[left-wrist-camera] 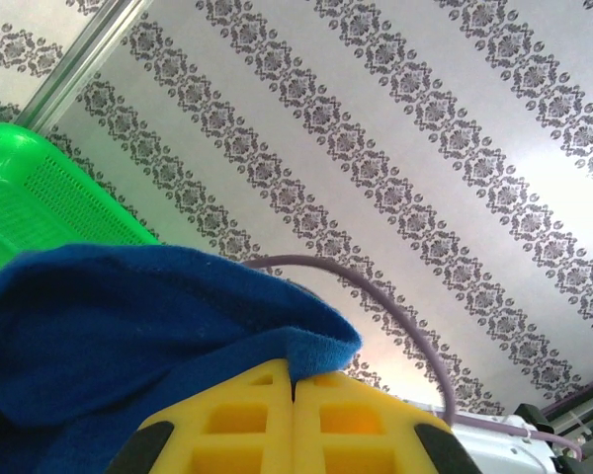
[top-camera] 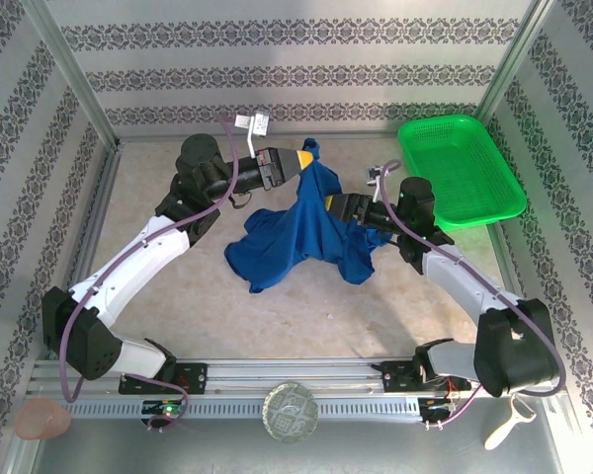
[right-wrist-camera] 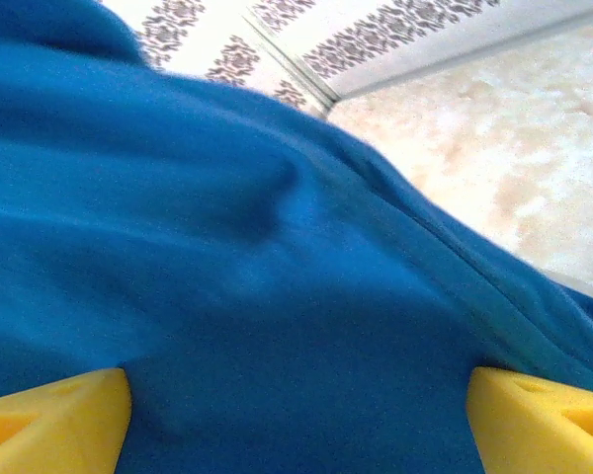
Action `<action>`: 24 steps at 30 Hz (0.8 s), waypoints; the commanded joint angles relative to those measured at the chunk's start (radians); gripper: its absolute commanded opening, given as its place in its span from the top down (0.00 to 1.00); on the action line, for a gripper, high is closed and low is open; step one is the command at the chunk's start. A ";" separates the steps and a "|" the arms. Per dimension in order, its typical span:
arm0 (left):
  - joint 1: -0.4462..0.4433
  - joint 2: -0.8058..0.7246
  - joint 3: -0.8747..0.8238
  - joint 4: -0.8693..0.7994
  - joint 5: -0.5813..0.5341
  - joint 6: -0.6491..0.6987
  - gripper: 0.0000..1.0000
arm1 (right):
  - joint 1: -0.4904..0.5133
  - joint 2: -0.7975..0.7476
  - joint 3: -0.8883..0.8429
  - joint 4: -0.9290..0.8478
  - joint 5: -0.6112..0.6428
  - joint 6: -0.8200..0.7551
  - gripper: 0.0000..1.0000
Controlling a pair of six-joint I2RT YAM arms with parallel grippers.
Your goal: Fold the inside-out t-shirt
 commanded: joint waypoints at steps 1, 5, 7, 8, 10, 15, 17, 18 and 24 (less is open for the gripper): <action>0.013 -0.057 0.006 0.081 0.020 -0.030 1.00 | -0.018 0.016 -0.018 0.049 0.028 -0.046 0.12; 0.017 -0.081 0.011 0.065 0.024 -0.028 1.00 | -0.042 0.026 -0.029 0.055 0.046 -0.047 0.11; 0.017 -0.086 0.016 0.062 0.026 -0.029 1.00 | -0.053 0.027 -0.035 0.058 0.059 -0.041 0.11; 0.017 -0.088 0.016 0.063 0.030 -0.028 1.00 | -0.060 0.026 -0.038 0.066 0.057 -0.030 0.11; 0.019 -0.088 0.020 0.061 0.037 -0.029 1.00 | -0.071 0.010 -0.037 0.081 0.038 -0.011 0.11; 0.019 -0.078 0.010 0.088 0.039 -0.043 1.00 | -0.069 -0.031 -0.007 0.056 0.037 -0.016 0.10; 0.019 -0.072 0.010 0.101 0.038 -0.052 1.00 | -0.066 -0.009 0.008 0.054 0.011 -0.024 0.10; 0.019 -0.069 0.014 0.104 0.040 -0.056 1.00 | -0.061 0.005 0.010 0.057 0.004 -0.031 0.10; 0.020 -0.066 0.040 0.096 0.041 -0.059 1.00 | -0.026 0.079 0.036 0.090 -0.017 -0.048 0.14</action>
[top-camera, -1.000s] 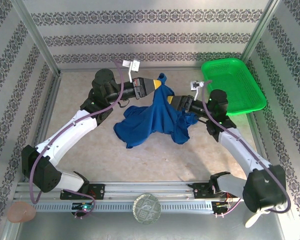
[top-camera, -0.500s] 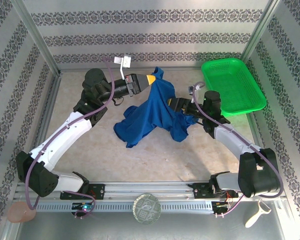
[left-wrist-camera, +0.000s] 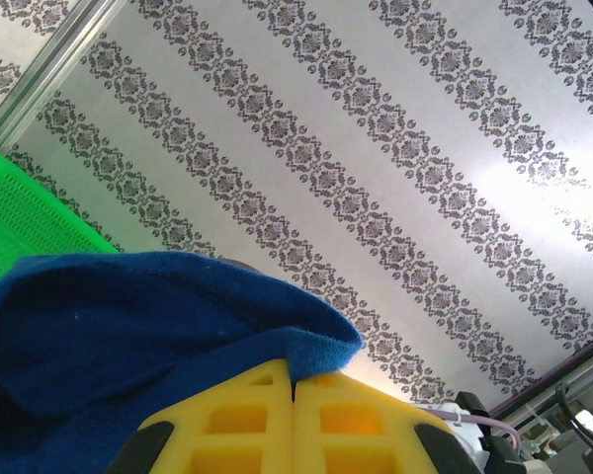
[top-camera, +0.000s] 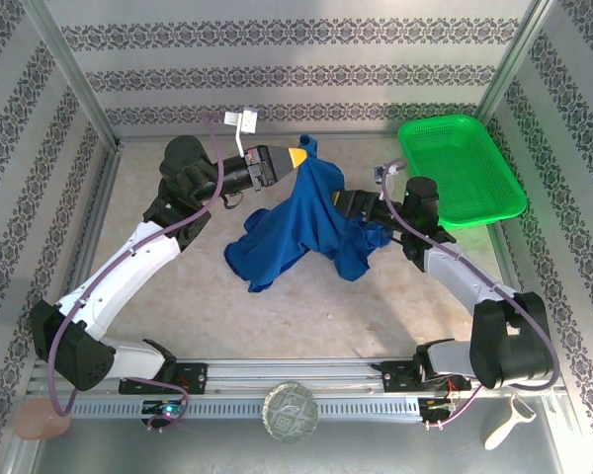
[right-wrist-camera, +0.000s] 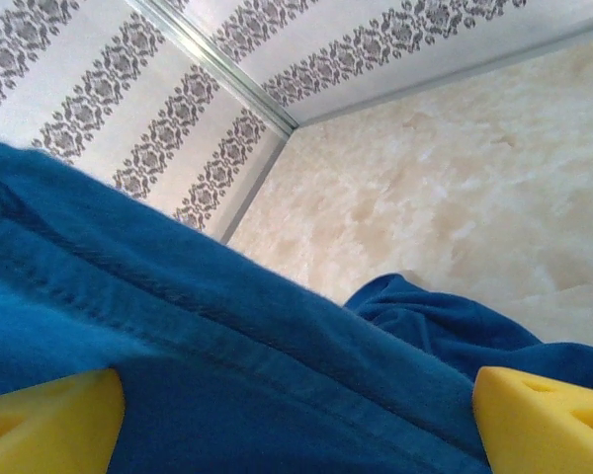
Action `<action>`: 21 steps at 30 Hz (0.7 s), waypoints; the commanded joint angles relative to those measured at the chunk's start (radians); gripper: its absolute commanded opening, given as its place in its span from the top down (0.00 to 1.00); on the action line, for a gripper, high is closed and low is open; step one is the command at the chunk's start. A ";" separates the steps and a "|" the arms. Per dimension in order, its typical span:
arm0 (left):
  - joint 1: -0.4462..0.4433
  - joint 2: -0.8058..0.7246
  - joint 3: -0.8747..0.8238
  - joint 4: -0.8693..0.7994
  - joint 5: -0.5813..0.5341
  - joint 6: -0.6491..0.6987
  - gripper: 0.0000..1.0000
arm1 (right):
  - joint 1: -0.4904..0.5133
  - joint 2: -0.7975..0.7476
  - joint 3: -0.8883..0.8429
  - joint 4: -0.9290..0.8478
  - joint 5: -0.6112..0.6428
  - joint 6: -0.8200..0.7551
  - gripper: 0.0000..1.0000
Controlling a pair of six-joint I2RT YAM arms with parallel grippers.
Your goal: Fold the inside-out t-shirt
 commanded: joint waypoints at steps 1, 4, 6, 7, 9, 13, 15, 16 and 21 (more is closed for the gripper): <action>0.020 -0.003 0.047 0.078 0.015 -0.015 1.00 | 0.024 0.059 0.067 0.047 -0.065 -0.017 0.24; 0.062 0.003 0.078 0.077 0.021 -0.033 1.00 | 0.028 0.093 0.147 0.055 -0.129 0.016 0.81; 0.121 0.014 0.121 0.063 0.027 -0.055 1.00 | 0.021 0.084 0.205 0.055 -0.135 0.043 1.00; 0.162 0.023 0.155 0.053 0.026 -0.069 1.00 | 0.015 0.071 0.242 0.056 -0.133 0.062 1.00; 0.237 0.047 0.235 0.031 0.026 -0.097 1.00 | 0.005 0.038 0.320 0.051 -0.119 0.098 1.00; 0.337 0.123 0.476 0.006 0.018 -0.164 1.00 | 0.003 -0.062 0.500 -0.002 -0.063 0.126 1.00; 0.340 0.157 0.619 -0.049 0.006 -0.154 1.00 | 0.006 -0.109 0.579 -0.032 -0.037 0.131 1.00; 0.339 0.172 0.690 -0.087 -0.005 -0.148 1.00 | 0.010 -0.133 0.618 -0.054 -0.024 0.131 1.00; 0.340 0.204 0.901 -0.234 -0.086 -0.122 1.00 | 0.037 -0.185 0.725 -0.112 -0.003 0.136 1.00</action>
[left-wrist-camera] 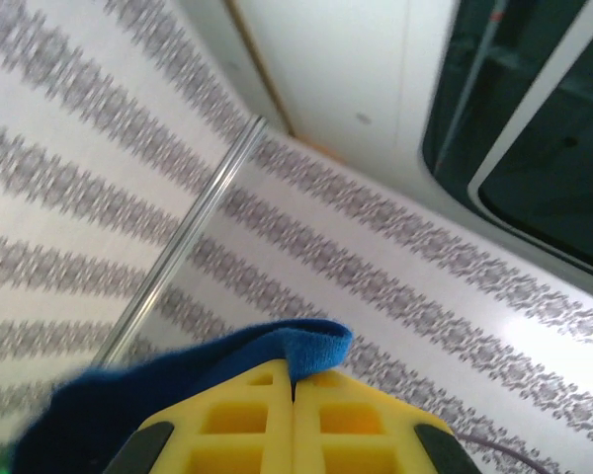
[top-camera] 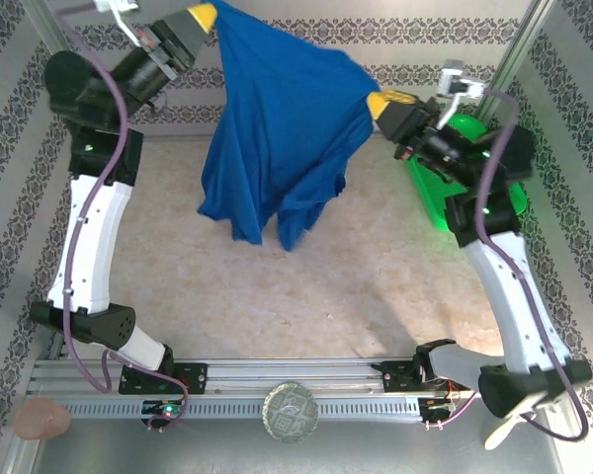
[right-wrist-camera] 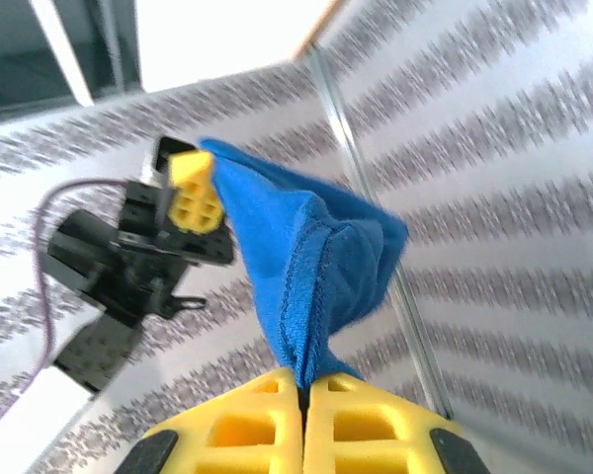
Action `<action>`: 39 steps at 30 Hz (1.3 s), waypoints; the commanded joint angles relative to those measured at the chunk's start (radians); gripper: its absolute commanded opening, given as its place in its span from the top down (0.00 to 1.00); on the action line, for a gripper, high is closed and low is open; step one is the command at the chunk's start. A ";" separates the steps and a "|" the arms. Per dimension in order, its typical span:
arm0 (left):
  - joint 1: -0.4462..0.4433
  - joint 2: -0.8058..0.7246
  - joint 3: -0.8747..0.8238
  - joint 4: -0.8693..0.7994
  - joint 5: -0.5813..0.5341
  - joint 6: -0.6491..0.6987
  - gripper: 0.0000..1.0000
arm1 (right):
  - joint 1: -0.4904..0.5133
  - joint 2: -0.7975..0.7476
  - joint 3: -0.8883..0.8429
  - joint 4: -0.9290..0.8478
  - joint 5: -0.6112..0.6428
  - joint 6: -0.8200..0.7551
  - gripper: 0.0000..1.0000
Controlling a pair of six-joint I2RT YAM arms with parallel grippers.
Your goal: Fold the inside-out t-shirt
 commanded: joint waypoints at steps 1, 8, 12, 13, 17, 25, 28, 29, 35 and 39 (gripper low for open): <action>-0.005 -0.006 0.114 -0.122 -0.074 0.022 1.00 | 0.026 -0.009 0.025 -0.041 0.021 0.029 1.00; -0.004 0.096 0.135 -0.283 -0.096 0.061 1.00 | 0.088 -0.018 -0.131 -0.049 0.125 0.042 1.00; -0.005 0.285 0.173 -0.379 -0.095 0.113 1.00 | 0.019 0.036 -0.243 -0.075 0.249 0.034 1.00; -0.007 0.358 0.226 -0.412 -0.091 0.128 1.00 | -0.014 0.069 -0.259 -0.074 0.272 0.046 1.00; -0.015 0.700 0.567 -0.558 -0.069 0.175 0.93 | -0.112 0.250 -0.240 -0.115 0.384 0.067 1.00; 0.027 0.860 0.726 -0.804 -0.070 0.332 0.48 | -0.115 0.521 -0.031 -0.365 0.522 -0.079 0.35; 0.021 0.756 0.635 -1.017 -0.123 0.486 0.43 | -0.077 0.440 -0.101 -0.390 0.562 -0.127 0.26; 0.016 0.699 0.559 -1.065 -0.152 0.524 0.41 | -0.065 0.409 -0.136 -0.392 0.566 -0.133 0.26; -0.047 0.202 -0.266 -0.900 -0.346 0.540 0.37 | 0.012 0.216 -0.410 -0.437 0.641 -0.172 0.26; -0.103 -0.077 -0.768 -0.712 -0.477 0.480 0.41 | 0.074 0.137 -0.595 -0.435 0.674 -0.175 0.26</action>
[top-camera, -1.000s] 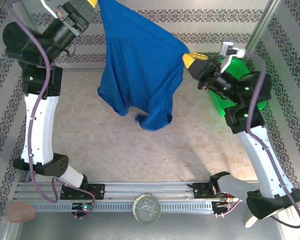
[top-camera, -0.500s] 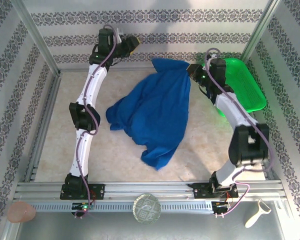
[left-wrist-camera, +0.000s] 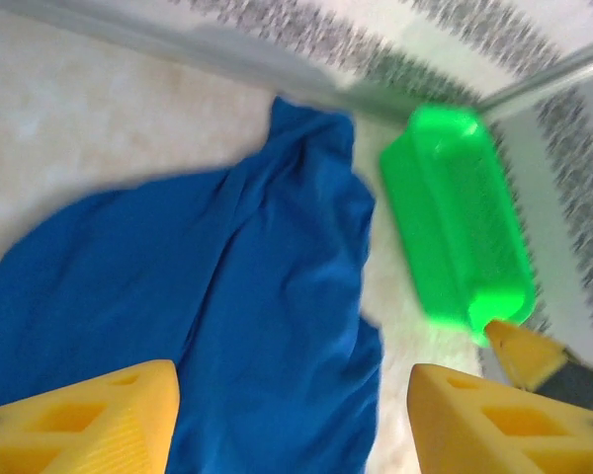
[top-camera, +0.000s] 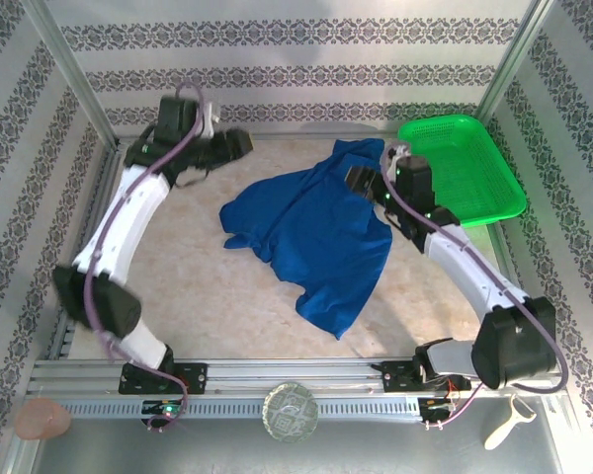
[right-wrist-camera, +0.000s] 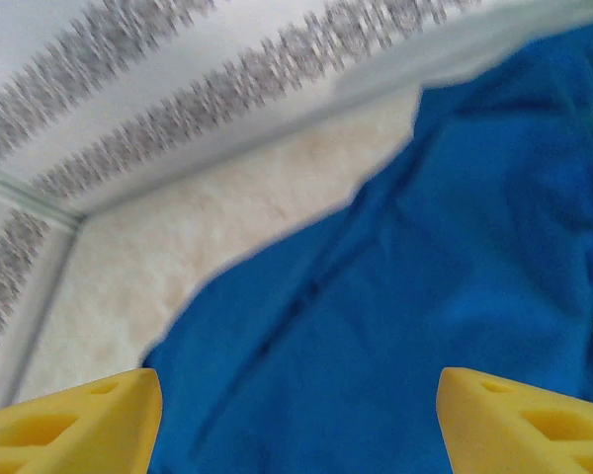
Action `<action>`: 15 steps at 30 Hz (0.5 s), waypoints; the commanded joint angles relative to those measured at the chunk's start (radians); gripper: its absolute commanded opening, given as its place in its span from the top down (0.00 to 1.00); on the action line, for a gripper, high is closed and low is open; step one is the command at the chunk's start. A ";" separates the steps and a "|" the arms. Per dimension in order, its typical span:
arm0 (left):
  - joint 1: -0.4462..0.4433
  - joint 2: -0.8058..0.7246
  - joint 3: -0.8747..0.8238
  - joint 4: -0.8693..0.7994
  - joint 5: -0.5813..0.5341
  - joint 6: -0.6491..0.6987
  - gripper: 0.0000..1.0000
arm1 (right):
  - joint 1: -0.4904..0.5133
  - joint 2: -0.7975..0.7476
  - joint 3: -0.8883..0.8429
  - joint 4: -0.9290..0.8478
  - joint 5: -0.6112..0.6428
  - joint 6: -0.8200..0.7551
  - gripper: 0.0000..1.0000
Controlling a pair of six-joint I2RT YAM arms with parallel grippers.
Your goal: Fold the inside-out t-shirt
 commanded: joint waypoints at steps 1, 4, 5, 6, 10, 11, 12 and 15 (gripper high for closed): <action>-0.057 -0.095 -0.334 0.154 -0.162 -0.036 0.43 | 0.040 -0.001 -0.131 -0.035 0.064 -0.023 0.27; -0.136 -0.126 -0.516 0.253 -0.206 -0.122 0.45 | 0.063 0.065 -0.197 0.037 0.037 0.021 0.29; -0.156 -0.118 -0.560 0.295 -0.211 -0.155 0.45 | 0.071 0.095 -0.202 0.053 0.033 0.027 0.29; -0.170 -0.107 -0.586 0.328 -0.228 -0.182 0.45 | 0.076 0.126 -0.203 0.065 0.030 0.035 0.29; -0.212 -0.054 -0.621 0.394 -0.324 -0.245 0.45 | 0.083 0.234 -0.200 0.104 0.020 0.081 0.30; -0.213 -0.038 -0.619 0.398 -0.336 -0.255 0.45 | 0.081 0.254 -0.202 0.108 0.028 0.095 0.30; -0.213 -0.023 -0.616 0.409 -0.343 -0.261 0.45 | 0.081 0.265 -0.205 0.109 0.036 0.109 0.31; -0.213 0.029 -0.594 0.418 -0.364 -0.270 0.45 | 0.074 0.294 -0.221 0.113 0.060 0.159 0.31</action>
